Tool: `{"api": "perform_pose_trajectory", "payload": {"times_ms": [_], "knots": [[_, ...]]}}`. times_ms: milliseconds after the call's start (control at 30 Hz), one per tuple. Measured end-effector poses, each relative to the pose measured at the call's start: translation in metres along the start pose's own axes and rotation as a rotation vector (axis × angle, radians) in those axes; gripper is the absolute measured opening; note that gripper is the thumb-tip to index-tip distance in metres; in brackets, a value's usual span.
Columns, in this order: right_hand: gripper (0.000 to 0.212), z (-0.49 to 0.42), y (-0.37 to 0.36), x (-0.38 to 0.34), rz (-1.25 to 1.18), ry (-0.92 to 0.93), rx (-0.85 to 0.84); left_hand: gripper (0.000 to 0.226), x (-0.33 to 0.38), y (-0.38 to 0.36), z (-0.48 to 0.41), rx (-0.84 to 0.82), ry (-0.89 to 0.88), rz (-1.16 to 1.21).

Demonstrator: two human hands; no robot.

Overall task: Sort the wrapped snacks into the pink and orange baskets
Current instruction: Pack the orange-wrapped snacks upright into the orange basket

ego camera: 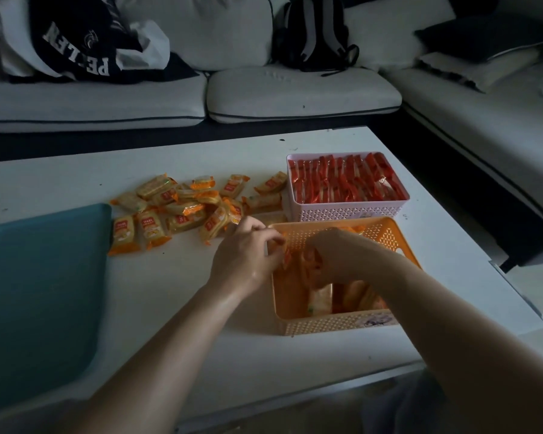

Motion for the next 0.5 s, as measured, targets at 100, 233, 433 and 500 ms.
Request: {"api": "perform_pose_trajectory", "payload": {"times_ms": [100, 233, 433, 500], "knots": [[0.054, 0.003, -0.011, -0.005, 0.153, -0.005, -0.059, 0.024, 0.000, -0.002, 0.000, -0.030, 0.023, 0.034], [0.040, 0.004, -0.002, 0.002, 0.034, 0.007, -0.081, 0.022, -0.004, -0.003, -0.004, -0.057, 0.047, 0.059], [0.022, 0.004, 0.025, 0.030, -0.325, -0.164, 0.227, 0.021, -0.006, -0.006, -0.005, -0.088, 0.054, 0.126], [0.023, 0.000, 0.021, 0.030, -0.418, -0.239, 0.302, 0.021, -0.007, -0.006, -0.006, -0.089, 0.059, 0.158]]}}
Point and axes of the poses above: each hand's wrist, its own z-axis away from the middle knuckle, its own y-axis out of the back of the hand, x = y × z, the point moved 3 cm from there along -z, towards the middle knuckle, and after that the axes turned 9 degrees about y, right-handed, at the moved point
